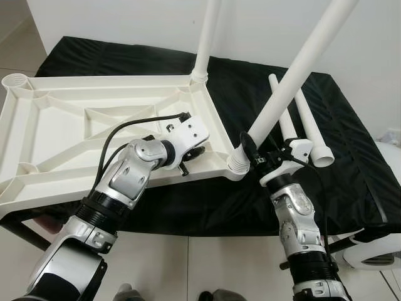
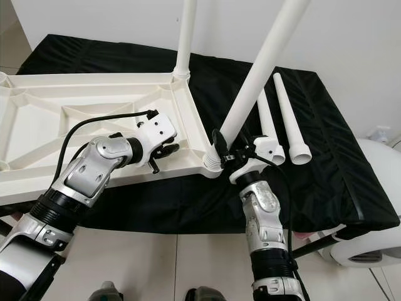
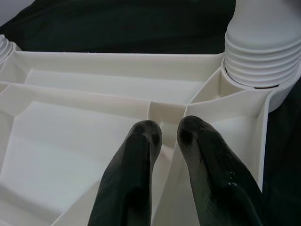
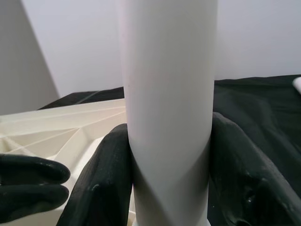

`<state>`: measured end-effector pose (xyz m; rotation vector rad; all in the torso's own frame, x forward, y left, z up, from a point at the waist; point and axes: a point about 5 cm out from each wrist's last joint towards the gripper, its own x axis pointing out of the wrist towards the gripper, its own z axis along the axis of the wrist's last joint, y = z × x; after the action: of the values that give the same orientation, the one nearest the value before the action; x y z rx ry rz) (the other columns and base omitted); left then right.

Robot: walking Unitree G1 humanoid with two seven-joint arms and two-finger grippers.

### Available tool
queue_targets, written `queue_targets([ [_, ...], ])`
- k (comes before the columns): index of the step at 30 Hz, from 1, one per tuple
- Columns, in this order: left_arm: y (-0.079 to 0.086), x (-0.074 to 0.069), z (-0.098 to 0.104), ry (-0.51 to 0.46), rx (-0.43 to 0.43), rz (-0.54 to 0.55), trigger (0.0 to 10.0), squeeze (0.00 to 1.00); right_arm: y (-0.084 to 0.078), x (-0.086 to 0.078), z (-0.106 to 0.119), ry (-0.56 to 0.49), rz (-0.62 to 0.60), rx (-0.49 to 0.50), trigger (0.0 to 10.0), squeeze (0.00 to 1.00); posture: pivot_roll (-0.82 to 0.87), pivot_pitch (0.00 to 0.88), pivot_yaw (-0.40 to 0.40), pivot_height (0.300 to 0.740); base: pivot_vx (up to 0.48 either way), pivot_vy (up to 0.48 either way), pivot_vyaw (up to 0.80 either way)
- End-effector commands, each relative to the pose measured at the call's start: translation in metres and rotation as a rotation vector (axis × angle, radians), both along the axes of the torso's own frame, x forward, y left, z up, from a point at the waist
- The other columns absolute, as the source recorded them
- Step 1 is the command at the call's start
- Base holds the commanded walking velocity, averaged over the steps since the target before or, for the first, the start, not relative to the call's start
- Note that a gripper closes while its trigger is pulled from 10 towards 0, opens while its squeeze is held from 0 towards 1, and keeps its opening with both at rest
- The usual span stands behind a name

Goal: Building children table

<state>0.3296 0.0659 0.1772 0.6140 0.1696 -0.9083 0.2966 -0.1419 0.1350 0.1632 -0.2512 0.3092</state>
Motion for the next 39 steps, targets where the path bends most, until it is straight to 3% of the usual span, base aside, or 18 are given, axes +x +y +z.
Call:
queue_targets([
  [1, -0.004, -0.003, 0.001, -0.006, -0.003, -0.026, 10.0, 0.00, 0.007, -0.005, -0.036, 0.202, -0.032, -0.056, 10.0, 0.00, 0.09, 0.048, -0.091, 0.740, 0.000, 0.000, 0.00],
  [5, -0.004, -0.003, 0.001, -0.007, -0.003, -0.026, 10.0, 0.00, 0.014, -0.001, -0.031, 0.202, -0.151, -0.099, 10.0, 0.00, 0.09, 0.051, -0.091, 0.740, 0.000, 0.000, 0.00],
  [7, -0.003, -0.003, 0.002, -0.008, -0.002, -0.025, 10.0, 0.00, 0.015, 0.003, -0.028, 0.226, -0.318, -0.164, 10.0, 0.00, 0.09, 0.054, -0.089, 0.740, 0.000, 0.000, 0.00],
  [12, -0.003, -0.003, 0.002, -0.010, 0.000, -0.023, 10.0, 0.00, 0.012, 0.006, -0.026, 0.234, -0.431, -0.162, 10.0, 0.00, 0.09, 0.057, -0.090, 0.740, 0.000, 0.000, 0.00],
  [19, 0.001, -0.003, 0.003, -0.013, 0.005, -0.014, 10.0, 0.00, 0.006, 0.007, -0.027, 0.238, -0.440, -0.178, 10.0, 0.00, 0.10, 0.058, -0.091, 0.740, 0.000, 0.000, 0.00],
  [23, 0.001, -0.003, 0.004, -0.015, 0.005, -0.015, 10.0, 0.00, 0.007, -0.004, -0.024, 0.173, -0.367, -0.157, 10.0, 0.00, 0.09, 0.060, -0.090, 0.740, 0.000, 0.000, 0.00],
  [29, 0.001, -0.003, 0.004, -0.016, 0.002, -0.017, 10.0, 0.00, 0.002, -0.010, -0.027, 0.166, -0.351, -0.149, 10.0, 0.00, 0.09, 0.062, -0.090, 0.740, 0.000, 0.000, 0.00],
  [32, 0.001, -0.003, 0.004, -0.016, 0.000, -0.021, 10.0, 0.00, -0.018, -0.024, -0.039, 0.176, -0.376, -0.124, 10.0, 0.00, 0.08, 0.063, -0.083, 0.740, 0.000, 0.000, 0.00],
  [39, -0.002, -0.003, 0.005, -0.019, 0.000, -0.032, 10.0, 0.00, -0.036, -0.030, -0.056, 0.225, -0.420, -0.128, 10.0, 0.00, 0.08, 0.063, -0.079, 0.740, 0.000, 0.000, 0.00],
])
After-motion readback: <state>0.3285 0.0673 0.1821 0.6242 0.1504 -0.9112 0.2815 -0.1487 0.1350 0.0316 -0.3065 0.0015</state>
